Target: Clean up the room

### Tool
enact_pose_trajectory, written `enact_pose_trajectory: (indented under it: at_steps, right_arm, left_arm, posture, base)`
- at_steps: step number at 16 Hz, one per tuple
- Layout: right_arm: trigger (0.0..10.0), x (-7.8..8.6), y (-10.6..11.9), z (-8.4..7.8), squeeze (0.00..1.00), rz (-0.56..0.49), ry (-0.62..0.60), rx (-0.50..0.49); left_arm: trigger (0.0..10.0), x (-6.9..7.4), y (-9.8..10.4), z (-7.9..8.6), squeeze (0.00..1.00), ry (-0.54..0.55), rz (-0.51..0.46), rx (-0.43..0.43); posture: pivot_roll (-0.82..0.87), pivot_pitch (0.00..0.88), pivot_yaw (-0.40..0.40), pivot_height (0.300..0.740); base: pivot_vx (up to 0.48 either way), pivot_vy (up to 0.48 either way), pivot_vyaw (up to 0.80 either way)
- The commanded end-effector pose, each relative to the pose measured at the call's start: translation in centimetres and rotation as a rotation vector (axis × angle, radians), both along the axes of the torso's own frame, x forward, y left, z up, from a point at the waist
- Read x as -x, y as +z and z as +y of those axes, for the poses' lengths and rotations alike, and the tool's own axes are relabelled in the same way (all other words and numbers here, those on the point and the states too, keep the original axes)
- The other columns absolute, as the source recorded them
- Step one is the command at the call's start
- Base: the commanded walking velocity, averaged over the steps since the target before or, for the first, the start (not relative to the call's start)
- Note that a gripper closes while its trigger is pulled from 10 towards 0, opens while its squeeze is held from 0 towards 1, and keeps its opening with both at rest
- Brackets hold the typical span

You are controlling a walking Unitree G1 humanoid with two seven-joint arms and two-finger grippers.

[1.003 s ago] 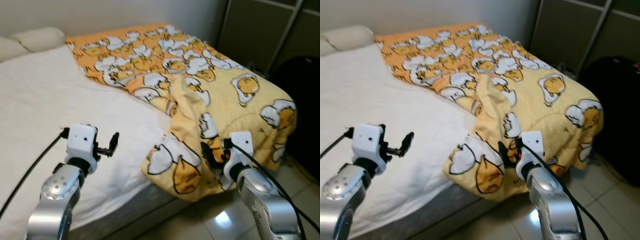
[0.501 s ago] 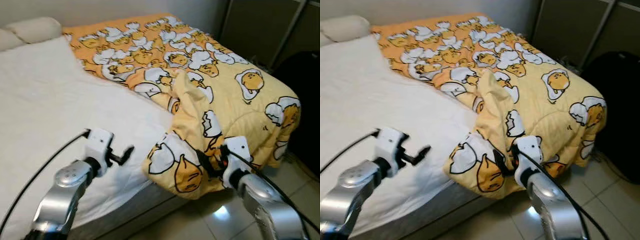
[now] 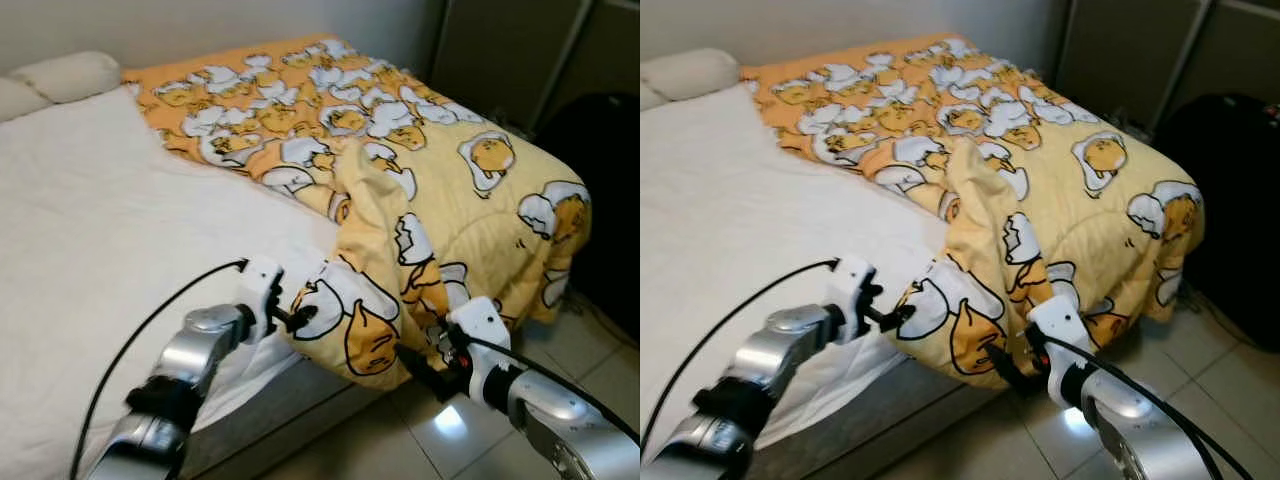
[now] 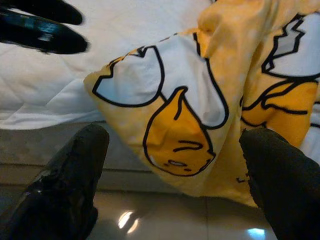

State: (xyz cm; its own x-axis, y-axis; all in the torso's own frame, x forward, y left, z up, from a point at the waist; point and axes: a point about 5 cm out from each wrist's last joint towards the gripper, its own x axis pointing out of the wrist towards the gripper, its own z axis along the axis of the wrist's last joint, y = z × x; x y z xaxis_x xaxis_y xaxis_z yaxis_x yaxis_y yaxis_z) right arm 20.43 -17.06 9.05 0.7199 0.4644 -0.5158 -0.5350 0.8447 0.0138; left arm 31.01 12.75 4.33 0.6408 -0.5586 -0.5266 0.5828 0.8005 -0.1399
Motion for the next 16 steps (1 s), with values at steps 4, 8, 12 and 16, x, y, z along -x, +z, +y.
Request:
enact_pose_trajectory:
  at_steps: [4, 8, 12, 16]
  right_arm:
    - [10.0, 1.6, 1.5, -0.6, 1.0, 0.016, 0.07, -0.011]
    - [10.0, 2.6, 2.1, -1.1, 1.0, 0.035, 0.082, 0.008]
    - [10.0, 3.4, 2.6, -0.9, 0.0, 0.054, 0.082, 0.011]
    - [10.0, 3.5, 2.9, -0.7, 0.0, 0.05, 0.075, 0.007]
  left_arm:
    - [10.0, -0.3, -2.3, 0.0, 0.0, 0.056, 0.066, -0.108]
    - [10.0, -0.4, -2.9, -0.7, 0.0, 0.116, 0.082, -0.119]
    - [10.0, -0.5, -3.1, -1.1, 0.0, 0.168, 0.07, -0.148]
    - [0.0, -0.3, -3.6, -0.1, 0.0, 0.22, 0.086, -0.212]
  posture:
    - [-0.26, 0.086, 0.07, 0.74]
    - [-0.32, 0.146, 0.066, 0.74]
    - [-0.33, 0.187, 0.06, 0.74]
    - [-0.34, 0.2, 0.072, 0.74]
  base:
    - [0.0, 0.0, 0.0]
    - [0.0, 0.0, 0.0]
    - [0.0, 0.0, 0.0]
    - [0.0, 0.0, 0.0]
